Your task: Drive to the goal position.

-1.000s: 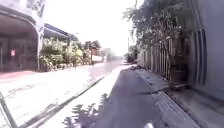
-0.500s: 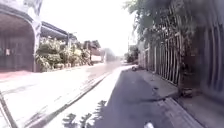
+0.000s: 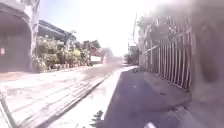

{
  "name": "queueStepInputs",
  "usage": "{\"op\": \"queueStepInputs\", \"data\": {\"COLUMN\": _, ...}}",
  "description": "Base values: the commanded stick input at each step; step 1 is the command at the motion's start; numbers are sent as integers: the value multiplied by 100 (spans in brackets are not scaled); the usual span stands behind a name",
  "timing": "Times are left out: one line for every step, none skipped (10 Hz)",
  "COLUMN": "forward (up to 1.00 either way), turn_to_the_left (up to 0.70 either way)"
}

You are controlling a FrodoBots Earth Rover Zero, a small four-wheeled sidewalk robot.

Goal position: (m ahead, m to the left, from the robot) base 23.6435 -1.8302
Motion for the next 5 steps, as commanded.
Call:
{"op": "queueStepInputs", "data": {"forward": 70, "turn_to_the_left": 0}}
{"op": "queueStepInputs", "data": {"forward": 70, "turn_to_the_left": 0}}
{"op": "queueStepInputs", "data": {"forward": 70, "turn_to_the_left": 0}}
{"op": "queueStepInputs", "data": {"forward": 70, "turn_to_the_left": 0}}
{"op": "queueStepInputs", "data": {"forward": 70, "turn_to_the_left": 0}}
